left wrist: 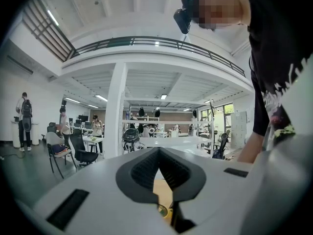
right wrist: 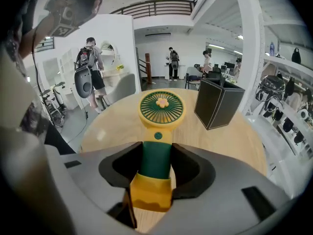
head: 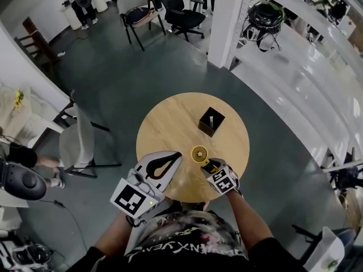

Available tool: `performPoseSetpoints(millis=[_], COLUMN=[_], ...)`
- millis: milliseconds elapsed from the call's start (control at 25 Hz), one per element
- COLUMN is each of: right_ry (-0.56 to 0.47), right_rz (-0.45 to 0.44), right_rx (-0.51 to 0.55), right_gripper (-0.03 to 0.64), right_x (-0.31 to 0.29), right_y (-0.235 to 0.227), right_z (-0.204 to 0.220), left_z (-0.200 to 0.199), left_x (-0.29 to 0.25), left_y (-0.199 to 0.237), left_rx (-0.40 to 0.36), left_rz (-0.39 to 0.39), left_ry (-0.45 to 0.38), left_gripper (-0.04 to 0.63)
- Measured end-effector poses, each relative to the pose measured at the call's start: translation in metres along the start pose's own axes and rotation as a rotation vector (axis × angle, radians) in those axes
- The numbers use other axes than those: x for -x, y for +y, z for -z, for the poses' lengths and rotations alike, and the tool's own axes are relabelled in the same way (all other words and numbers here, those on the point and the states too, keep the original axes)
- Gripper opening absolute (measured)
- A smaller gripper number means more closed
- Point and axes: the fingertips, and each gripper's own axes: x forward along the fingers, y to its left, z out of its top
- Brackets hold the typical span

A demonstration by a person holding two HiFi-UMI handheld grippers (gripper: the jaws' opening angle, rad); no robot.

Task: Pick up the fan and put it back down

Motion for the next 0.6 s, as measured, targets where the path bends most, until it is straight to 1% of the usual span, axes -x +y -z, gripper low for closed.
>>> performPoseSetpoints(millis=[240,480,600], right_ry=[0.108,0.158,0.214], right_rz=[-0.006,-0.005,-0.016], right_rx=[0.001,0.005,0.027], right_gripper=[0.186,0.186,0.186], right_x=[-0.018,-0.023,-0.027], right_y=[-0.001,-0.002,-0.003], right_z=[0.035,0.045,0.047], left_z=[0.002,0.005,0.004], left_x=[0.003,0.003,0.000], left_y=[0.001,0.001,0.001], left_rx=[0.006,0.008,0.014], left_rz=[-0.004,-0.004,0.000], left_ry=[0.006,0.013,0.011], left_gripper=[0.017,0.017,0.017])
